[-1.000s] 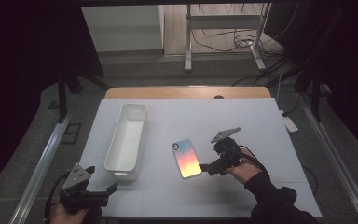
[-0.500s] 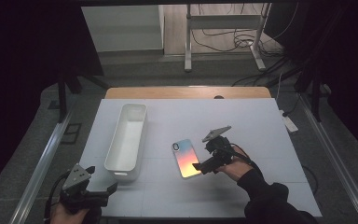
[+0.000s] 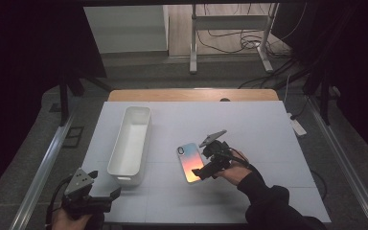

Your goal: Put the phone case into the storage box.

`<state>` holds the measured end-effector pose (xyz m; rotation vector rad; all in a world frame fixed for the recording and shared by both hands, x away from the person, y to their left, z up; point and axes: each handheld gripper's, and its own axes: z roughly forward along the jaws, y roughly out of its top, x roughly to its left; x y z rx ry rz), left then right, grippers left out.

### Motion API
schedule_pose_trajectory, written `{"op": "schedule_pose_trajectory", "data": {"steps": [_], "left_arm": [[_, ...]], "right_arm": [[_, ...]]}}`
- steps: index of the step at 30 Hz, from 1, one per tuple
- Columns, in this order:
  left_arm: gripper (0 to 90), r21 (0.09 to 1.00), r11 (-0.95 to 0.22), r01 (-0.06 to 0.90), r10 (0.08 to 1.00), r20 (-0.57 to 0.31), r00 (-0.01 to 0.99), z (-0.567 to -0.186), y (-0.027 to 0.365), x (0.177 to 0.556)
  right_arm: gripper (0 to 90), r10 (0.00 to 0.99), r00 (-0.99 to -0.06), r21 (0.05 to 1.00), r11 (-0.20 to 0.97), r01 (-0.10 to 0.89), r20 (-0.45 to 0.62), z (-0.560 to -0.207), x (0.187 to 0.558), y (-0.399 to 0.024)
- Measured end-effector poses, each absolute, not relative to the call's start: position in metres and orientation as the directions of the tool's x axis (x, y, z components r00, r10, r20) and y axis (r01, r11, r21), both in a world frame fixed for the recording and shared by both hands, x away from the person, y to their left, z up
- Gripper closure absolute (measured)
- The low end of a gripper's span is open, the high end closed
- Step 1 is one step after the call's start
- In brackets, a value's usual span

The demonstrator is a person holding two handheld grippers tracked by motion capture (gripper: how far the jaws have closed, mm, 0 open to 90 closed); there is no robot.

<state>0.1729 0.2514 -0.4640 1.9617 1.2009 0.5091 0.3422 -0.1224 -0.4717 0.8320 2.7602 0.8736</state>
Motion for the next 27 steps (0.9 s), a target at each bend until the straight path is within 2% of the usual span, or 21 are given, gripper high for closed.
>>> {"op": "schedule_pose_trajectory", "data": {"steps": [15, 27], "left_arm": [[3.2, 0.776, -0.265, 0.573, 0.877, -0.054, 0.478, -0.464, 0.252, 0.173], [3.2, 0.775, -0.265, 0.574, 0.876, -0.055, 0.479, -0.464, 0.252, 0.173]], "right_arm": [[0.0, 0.527, -0.847, 0.546, 0.692, 0.472, 0.064, -0.478, 0.348, -0.1], [1.4, 0.489, -0.871, 0.544, 0.717, 0.435, 0.051, -0.483, 0.348, -0.081]]}}
